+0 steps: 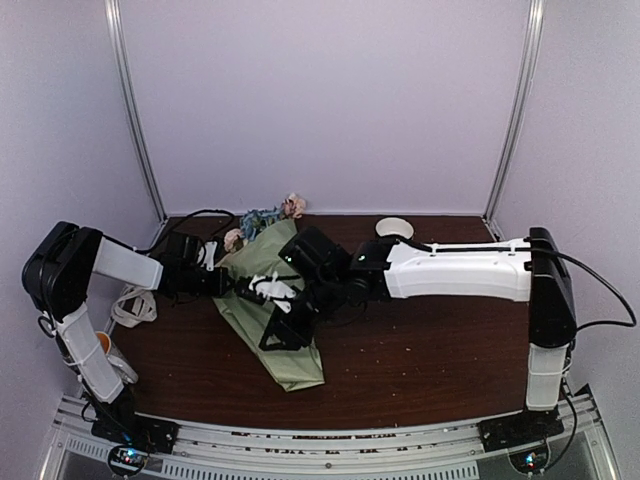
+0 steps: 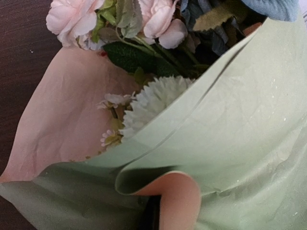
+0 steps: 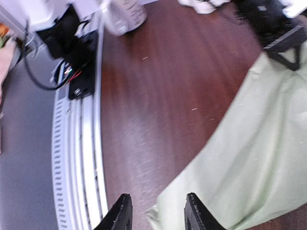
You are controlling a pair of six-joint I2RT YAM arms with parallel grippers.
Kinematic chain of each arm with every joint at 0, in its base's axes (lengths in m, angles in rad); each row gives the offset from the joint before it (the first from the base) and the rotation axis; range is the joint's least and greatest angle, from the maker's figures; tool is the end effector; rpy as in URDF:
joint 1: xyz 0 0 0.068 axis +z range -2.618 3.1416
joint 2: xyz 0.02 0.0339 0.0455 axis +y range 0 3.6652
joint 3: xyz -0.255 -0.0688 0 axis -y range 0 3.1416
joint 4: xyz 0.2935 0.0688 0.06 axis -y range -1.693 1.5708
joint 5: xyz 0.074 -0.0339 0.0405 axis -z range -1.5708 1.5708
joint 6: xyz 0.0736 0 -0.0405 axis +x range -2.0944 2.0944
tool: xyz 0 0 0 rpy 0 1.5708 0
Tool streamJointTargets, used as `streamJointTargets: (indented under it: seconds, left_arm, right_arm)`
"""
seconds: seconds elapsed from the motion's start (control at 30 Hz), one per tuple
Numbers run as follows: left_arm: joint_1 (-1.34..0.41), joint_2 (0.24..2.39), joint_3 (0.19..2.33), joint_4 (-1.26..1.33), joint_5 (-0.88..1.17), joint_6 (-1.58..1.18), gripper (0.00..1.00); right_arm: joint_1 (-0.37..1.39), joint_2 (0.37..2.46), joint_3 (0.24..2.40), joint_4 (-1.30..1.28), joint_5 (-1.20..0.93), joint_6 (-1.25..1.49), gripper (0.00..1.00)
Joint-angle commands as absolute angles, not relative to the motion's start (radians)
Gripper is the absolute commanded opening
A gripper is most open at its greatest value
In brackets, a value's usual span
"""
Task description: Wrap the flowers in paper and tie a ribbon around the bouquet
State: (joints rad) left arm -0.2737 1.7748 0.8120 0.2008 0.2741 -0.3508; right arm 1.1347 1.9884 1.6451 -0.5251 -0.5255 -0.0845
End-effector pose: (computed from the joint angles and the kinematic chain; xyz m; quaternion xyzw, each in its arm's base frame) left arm 0.3733 -0.1255 0.0566 0.0186 0.9121 -0.2393 0.3323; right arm 0.1815 0.4769 0.1992 -0.5924 0.6923 0.3776 0.1652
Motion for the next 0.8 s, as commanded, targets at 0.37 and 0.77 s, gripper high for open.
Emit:
streamJointTargets:
  seconds: [0.37, 0.77]
  left_arm:
    - [-0.245, 1.744, 0.829, 0.085, 0.178, -0.393, 0.0]
    - [-0.245, 1.502, 0.668, 0.032, 0.088, -0.662, 0.97]
  right_arm:
    - [1.171, 2.351, 1.827, -0.726, -0.198, -0.089, 0.35]
    - [1.187, 2.362, 1.853, -0.753, -0.167, -0.118, 0.34]
